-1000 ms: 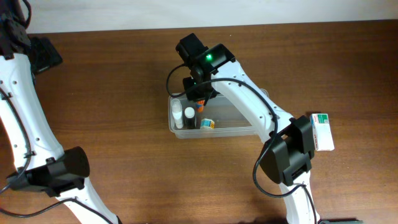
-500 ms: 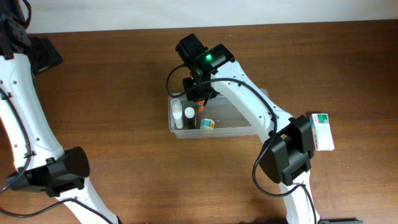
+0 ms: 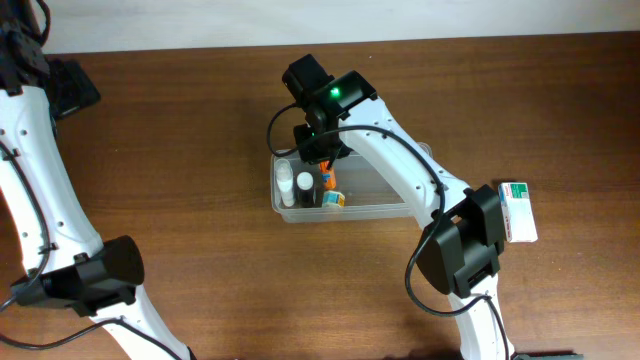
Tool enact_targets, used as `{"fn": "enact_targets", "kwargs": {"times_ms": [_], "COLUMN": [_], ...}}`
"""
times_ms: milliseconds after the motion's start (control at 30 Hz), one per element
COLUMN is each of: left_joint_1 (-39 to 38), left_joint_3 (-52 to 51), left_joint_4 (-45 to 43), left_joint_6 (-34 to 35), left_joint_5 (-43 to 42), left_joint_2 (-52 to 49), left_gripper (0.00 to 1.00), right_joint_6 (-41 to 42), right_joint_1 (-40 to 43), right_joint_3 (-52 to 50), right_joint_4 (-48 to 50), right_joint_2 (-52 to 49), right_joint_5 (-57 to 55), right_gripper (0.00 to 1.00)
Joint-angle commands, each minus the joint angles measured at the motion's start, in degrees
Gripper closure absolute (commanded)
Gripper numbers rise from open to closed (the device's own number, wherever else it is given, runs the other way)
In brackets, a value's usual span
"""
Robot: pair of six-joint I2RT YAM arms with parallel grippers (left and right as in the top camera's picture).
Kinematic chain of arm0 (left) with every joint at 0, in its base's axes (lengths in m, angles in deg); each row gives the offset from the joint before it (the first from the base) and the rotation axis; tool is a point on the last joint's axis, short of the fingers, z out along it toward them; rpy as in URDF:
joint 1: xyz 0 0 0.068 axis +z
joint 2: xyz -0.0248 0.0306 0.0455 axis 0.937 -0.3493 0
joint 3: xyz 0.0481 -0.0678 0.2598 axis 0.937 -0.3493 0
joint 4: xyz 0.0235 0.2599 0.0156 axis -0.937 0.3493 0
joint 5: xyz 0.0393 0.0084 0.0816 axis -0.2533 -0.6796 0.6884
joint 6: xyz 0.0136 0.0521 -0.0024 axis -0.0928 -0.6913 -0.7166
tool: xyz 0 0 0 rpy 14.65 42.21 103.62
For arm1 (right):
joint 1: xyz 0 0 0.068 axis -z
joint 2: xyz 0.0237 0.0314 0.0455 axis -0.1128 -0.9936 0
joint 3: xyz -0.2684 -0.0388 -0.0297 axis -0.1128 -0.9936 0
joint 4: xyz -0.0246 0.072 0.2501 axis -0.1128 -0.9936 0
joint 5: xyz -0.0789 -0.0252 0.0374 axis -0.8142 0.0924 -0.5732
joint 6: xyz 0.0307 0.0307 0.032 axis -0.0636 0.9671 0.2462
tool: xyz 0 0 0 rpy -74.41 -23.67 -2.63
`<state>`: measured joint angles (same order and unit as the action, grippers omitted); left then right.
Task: Pack container
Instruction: 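Lower the orange tube upright beside the jar and open the right gripper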
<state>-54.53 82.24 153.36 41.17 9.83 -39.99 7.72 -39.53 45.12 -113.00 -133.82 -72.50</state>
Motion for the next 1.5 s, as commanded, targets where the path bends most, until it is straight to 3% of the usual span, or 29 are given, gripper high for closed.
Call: {"fn": "enact_targets", "kwargs": {"times_ms": [0,233,433,967,1467], "left_joint_1": [0.2,0.2,0.2,0.2,0.2], "left_joint_3": [0.2,0.2,0.2,0.2,0.2], "left_joint_4": [0.02,0.02,0.02,0.02,0.02], "left_joint_6": [0.57,0.57,0.57,0.57,0.57], "left_joint_5": [0.57,0.57,0.57,0.57,0.57], "left_joint_2": [-0.31,-0.31,-0.31,-0.31,-0.31], "left_gripper": [0.0,0.0,0.0,0.0,0.0], "right_joint_6": [0.28,0.26,-1.42,-1.46,-4.59], "right_joint_1": [-0.31,-0.31,-0.31,0.13,5.38], "right_joint_3": [-0.28,-0.28,-0.28,-0.26,0.26], "right_joint_4": [0.61,2.71,2.71,3.39,5.01], "right_joint_2": [-0.55,-0.55,-0.55,-0.5,0.39], "right_joint_5": [-0.28,-0.31,-0.28,3.67,11.58], "right_gripper": [0.7,0.72,0.8,0.8,0.8]}}
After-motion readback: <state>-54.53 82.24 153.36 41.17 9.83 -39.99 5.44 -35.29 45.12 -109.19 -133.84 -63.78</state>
